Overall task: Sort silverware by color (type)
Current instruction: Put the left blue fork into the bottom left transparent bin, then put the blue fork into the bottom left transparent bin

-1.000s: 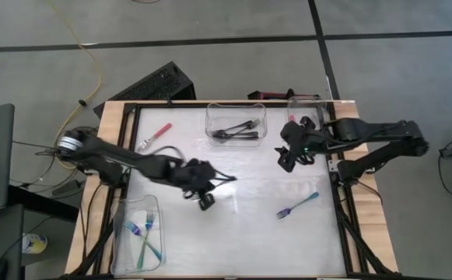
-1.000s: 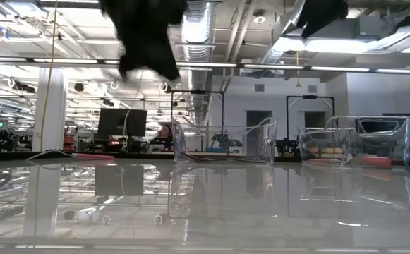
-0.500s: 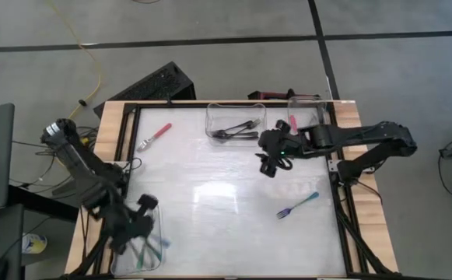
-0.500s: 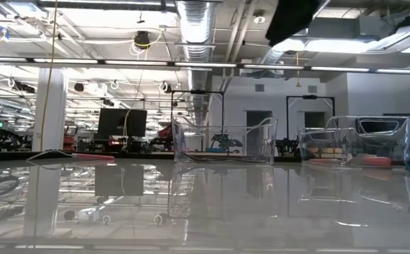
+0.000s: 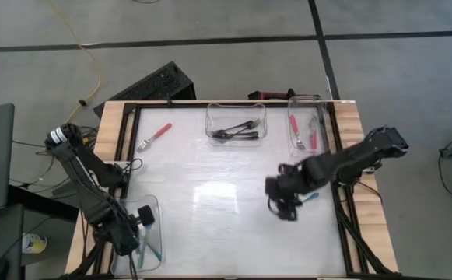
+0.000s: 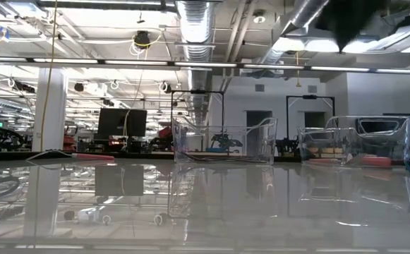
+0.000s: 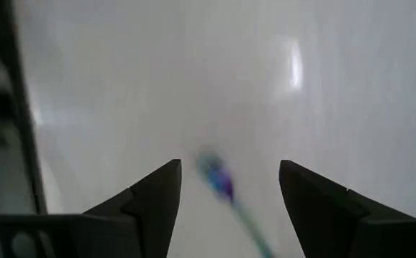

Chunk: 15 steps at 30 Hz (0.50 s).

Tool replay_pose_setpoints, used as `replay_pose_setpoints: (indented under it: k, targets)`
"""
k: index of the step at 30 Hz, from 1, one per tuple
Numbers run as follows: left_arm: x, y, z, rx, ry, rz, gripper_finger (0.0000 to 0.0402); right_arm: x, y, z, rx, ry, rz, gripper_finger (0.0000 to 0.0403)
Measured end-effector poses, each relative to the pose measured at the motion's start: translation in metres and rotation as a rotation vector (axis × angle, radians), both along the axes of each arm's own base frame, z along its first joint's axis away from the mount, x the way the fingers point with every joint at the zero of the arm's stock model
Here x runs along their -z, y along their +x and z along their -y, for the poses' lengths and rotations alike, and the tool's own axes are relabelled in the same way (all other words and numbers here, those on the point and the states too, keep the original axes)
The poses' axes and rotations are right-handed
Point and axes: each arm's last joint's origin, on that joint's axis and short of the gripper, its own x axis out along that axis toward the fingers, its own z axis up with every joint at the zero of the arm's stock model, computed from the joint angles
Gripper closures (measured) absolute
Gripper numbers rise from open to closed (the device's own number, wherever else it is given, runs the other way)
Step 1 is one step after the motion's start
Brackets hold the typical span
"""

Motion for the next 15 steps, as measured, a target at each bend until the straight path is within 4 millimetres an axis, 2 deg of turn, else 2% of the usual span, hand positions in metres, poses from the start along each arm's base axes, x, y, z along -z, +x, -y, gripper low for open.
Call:
replay_pose_setpoints:
  k: [4,9,15]
  targets:
    - [0.019,-0.001,0.0,0.124,0.039,-0.042,0.0401,0.02,-0.01,-0.027,-0.112,-0.058,-0.181,0.0143]
    - [0.034,0.003,0.003,0.108,0.093,-0.015,0.0391,0.043,-0.012,-0.046,-0.27,-0.028,-0.307,0.0143]
    - [0.033,0.005,0.007,0.038,0.063,0.002,0.0337,0.081,-0.016,-0.044,-0.399,-0.049,-0.384,0.0143]
